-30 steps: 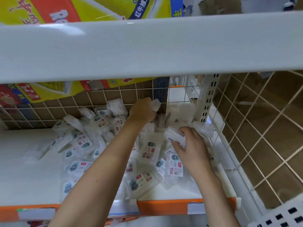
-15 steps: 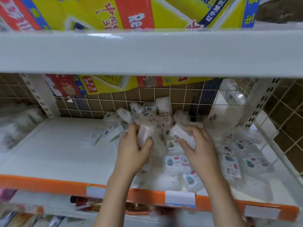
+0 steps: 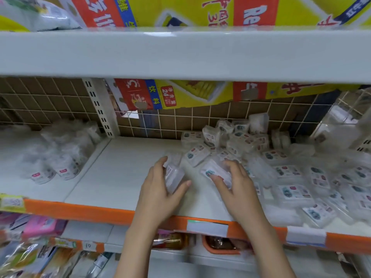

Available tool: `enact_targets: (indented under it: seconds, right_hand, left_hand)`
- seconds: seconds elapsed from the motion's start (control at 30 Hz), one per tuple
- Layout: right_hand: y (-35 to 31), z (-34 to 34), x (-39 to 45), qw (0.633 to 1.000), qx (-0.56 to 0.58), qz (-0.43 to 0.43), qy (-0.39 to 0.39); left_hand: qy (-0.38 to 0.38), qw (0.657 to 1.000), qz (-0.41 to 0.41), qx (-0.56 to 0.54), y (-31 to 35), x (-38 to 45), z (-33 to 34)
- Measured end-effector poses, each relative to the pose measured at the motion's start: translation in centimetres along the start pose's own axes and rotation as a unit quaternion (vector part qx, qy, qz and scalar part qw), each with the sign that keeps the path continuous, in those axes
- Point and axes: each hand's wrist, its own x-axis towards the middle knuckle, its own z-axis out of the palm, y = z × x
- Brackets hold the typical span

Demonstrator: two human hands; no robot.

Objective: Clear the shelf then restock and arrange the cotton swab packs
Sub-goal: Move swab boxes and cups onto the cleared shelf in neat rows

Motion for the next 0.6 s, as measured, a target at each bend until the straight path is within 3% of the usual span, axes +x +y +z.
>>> enact_targets:
  seconds: [0.3,0.6]
  right_hand:
    - [-1.2,2.4,0.4,1.0,-0.009,-0.005,-0.02]
    - [1.1,2.9,2.6,0.999,-0.027,-0.038,-0.026]
  left_hand:
    - [-0.011,0.999,0.003,0.038,-2.1,0.6,-1.1]
    - [0.043,0.998,0.02,0.037,-2.3,4.6,0.3]
